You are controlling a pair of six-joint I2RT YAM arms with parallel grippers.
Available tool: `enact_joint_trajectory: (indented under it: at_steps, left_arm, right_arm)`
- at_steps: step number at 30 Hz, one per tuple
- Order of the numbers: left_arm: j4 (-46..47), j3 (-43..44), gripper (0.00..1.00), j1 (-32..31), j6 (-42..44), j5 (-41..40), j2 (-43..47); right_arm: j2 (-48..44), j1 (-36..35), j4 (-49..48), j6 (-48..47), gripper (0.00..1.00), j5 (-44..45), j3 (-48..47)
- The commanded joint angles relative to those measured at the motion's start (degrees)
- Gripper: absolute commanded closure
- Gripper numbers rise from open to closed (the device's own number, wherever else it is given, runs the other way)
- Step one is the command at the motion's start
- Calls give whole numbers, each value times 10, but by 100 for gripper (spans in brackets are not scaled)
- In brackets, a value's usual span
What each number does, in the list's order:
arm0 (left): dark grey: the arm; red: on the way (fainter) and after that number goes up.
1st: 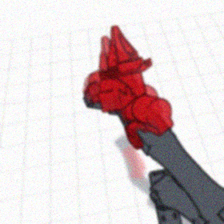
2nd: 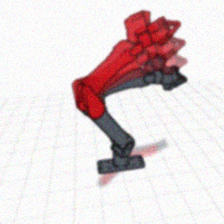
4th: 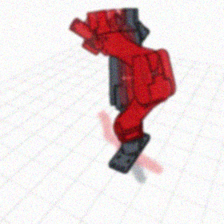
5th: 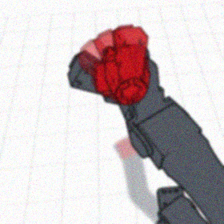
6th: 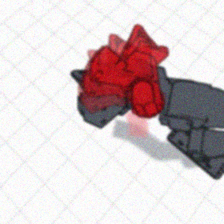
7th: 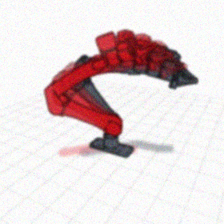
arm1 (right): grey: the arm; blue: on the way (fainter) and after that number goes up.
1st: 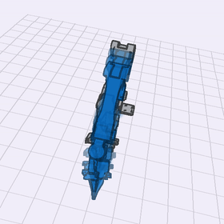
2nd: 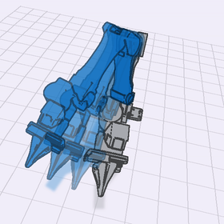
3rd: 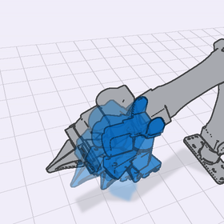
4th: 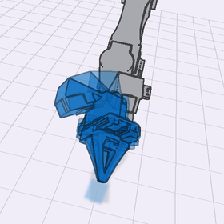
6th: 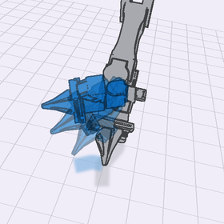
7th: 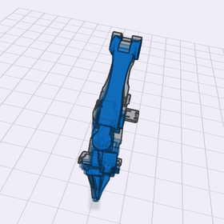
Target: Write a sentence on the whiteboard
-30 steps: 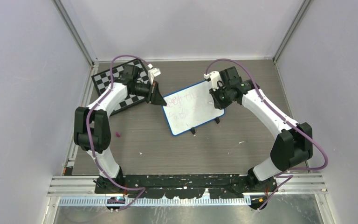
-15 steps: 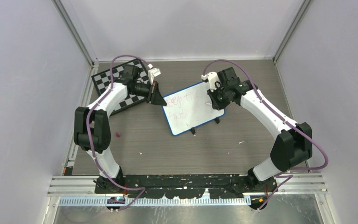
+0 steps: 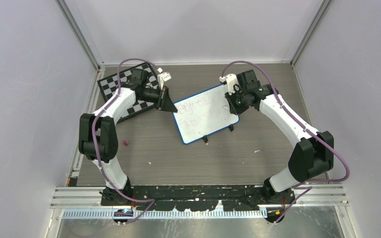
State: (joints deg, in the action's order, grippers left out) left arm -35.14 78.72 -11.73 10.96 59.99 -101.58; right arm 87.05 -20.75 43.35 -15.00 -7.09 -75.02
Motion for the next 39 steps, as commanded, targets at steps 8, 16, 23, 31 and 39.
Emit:
enact_joint_trajectory:
  at_steps: [8,16,23,31,39]
  left_arm:
    - [-8,10,100,-7,20,-29,-10]
    - [-7,10,100,-7,18,-28,-9]
    - [-8,9,100,-7,19,-30,-7]
    - [-8,9,100,-7,19,-30,-9]
    - [-7,9,100,-7,19,-30,-8]
  right_arm:
    - [-6,-1,-26,-9,100,4,21]
    - [-11,-1,-23,-12,100,8,6]
    - [3,-1,-29,-8,100,12,-25]
    - [6,6,-32,-14,100,28,-21]
    - [-1,15,-33,-20,100,40,-2]
